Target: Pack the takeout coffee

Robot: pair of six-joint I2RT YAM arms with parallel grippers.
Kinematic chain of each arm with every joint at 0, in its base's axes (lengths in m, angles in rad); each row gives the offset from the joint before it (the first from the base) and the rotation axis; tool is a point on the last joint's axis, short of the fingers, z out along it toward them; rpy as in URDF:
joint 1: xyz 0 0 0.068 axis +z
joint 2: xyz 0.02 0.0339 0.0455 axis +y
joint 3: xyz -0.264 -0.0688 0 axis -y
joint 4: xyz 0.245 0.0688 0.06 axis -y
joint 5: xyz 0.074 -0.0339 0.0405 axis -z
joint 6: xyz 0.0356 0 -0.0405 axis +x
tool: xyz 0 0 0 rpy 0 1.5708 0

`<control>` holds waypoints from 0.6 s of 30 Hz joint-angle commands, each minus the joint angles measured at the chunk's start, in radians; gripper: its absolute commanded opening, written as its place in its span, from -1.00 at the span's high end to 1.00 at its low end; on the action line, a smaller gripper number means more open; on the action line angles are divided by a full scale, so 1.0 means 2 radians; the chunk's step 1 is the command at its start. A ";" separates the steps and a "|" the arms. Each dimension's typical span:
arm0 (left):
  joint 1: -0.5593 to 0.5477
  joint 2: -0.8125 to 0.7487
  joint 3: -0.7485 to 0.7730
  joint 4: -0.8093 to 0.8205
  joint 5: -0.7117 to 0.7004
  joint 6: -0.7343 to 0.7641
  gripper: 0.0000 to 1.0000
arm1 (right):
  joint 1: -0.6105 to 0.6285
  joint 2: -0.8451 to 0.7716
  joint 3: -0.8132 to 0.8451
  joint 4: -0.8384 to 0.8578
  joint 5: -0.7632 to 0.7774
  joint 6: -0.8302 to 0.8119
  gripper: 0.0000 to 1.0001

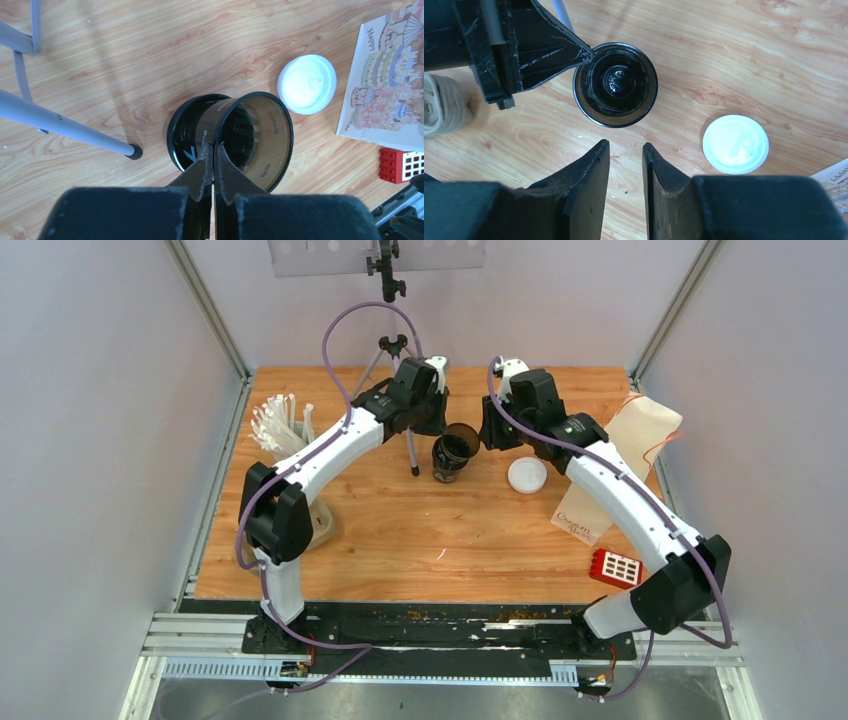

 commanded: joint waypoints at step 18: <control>0.008 -0.107 0.029 -0.067 -0.010 0.003 1.00 | -0.004 -0.087 -0.009 0.007 -0.024 0.004 0.36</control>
